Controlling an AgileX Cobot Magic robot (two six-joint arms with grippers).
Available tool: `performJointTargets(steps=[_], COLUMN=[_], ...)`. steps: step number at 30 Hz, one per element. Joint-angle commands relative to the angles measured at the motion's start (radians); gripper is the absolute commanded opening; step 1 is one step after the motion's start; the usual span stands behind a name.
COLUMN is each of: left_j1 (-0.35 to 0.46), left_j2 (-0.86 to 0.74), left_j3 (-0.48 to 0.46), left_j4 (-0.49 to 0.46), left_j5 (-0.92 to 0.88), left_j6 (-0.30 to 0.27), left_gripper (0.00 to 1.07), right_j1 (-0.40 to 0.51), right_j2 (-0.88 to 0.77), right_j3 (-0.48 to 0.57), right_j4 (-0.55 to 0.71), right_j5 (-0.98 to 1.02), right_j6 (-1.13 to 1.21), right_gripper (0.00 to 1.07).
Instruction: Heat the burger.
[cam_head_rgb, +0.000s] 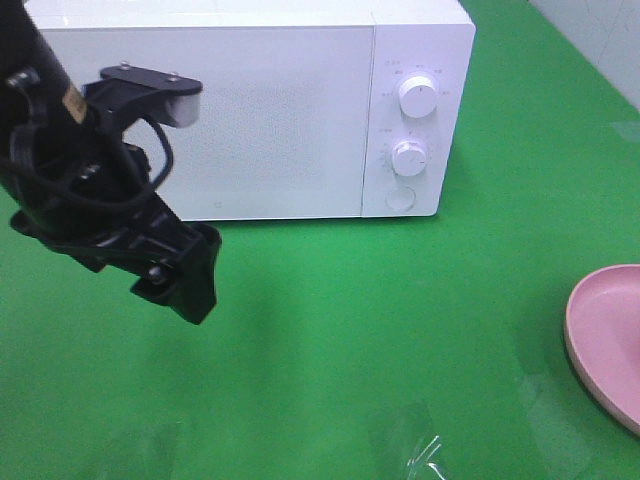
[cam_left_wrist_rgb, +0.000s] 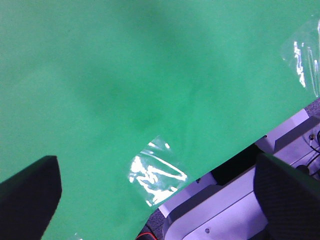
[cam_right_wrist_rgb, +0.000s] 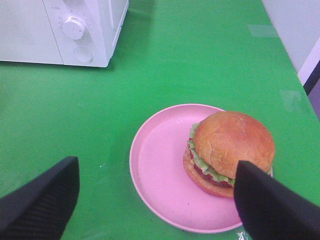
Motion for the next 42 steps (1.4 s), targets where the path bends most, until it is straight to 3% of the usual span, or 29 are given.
performJointTargets(steps=[1,3,6,7,9,10,11,12,14,17,18,21,22,28,30,35,42], left_j1=[0.092,0.118,0.233,0.233,0.337,0.337,0.410,0.410,0.545,0.579,0.641,0.690,0.727,0.739,0.739,0.739,0.739], left_j2=[-0.068,-0.083,-0.142,-0.142,-0.193,-0.193,-0.224,-0.224,-0.285,-0.301,-0.333,-0.377,-0.420,-0.551,-0.658,-0.806,-1.011], left_j3=[-0.004,-0.004,-0.004,-0.004,-0.004,-0.004,-0.004,-0.004,-0.004,-0.003,0.014,0.050,0.107,0.264,0.385,0.508,0.585], left_j4=[0.008,0.009,0.009,0.009,0.008,0.008,0.007,0.007,-0.006,-0.013,-0.034,-0.061,-0.078,-0.072,-0.069,-0.069,-0.076], left_j5=[0.073,0.092,0.152,0.152,0.182,0.182,0.202,0.202,0.244,0.251,0.251,0.236,0.211,0.178,0.149,0.120,0.067], left_j6=[-0.003,0.002,0.041,0.041,0.060,0.060,0.076,0.076,0.135,0.152,0.174,0.176,0.179,0.180,0.181,0.183,0.202], left_gripper=[1.03,1.03,1.03,1.03,1.03,1.03,1.03,1.03,1.03,1.03,1.03,1.03,1.03,1.03,1.03,1.03,1.03], right_j1=[-0.009,-0.009,-0.009,-0.009,-0.009,-0.009,-0.009,-0.009,-0.009,-0.009,-0.009,-0.009,-0.009,-0.009,-0.009,-0.009,-0.009], right_j2=[-0.024,-0.024,-0.024,-0.024,-0.025,-0.025,-0.025,-0.025,-0.025,-0.025,-0.025,-0.025,-0.025,-0.025,-0.025,-0.025,-0.025], right_j3=[0.001,0.001,0.001,0.001,0.001,0.001,0.001,0.001,0.001,0.001,0.001,0.001,0.001,0.001,0.001,0.001,0.000], right_j4=[-0.002,-0.002,-0.002,-0.002,-0.002,-0.002,-0.002,-0.002,-0.002,-0.002,-0.002,-0.002,-0.002,-0.002,-0.002,-0.002,-0.002], right_j5=[-0.014,-0.014,-0.014,-0.014,-0.014,-0.014,-0.014,-0.014,-0.014,-0.014,-0.014,-0.014,-0.014,-0.014,-0.014,-0.014,-0.014], right_j6=[-0.003,-0.003,-0.003,-0.003,-0.001,-0.001,-0.001,-0.001,-0.001,-0.001,-0.001,-0.001,-0.001,-0.001,-0.001,-0.001,-0.001], right_gripper=[0.75,0.75,0.75,0.75,0.75,0.75,0.75,0.75,0.75,0.75,0.75,0.75,0.75,0.75,0.75,0.75,0.75])
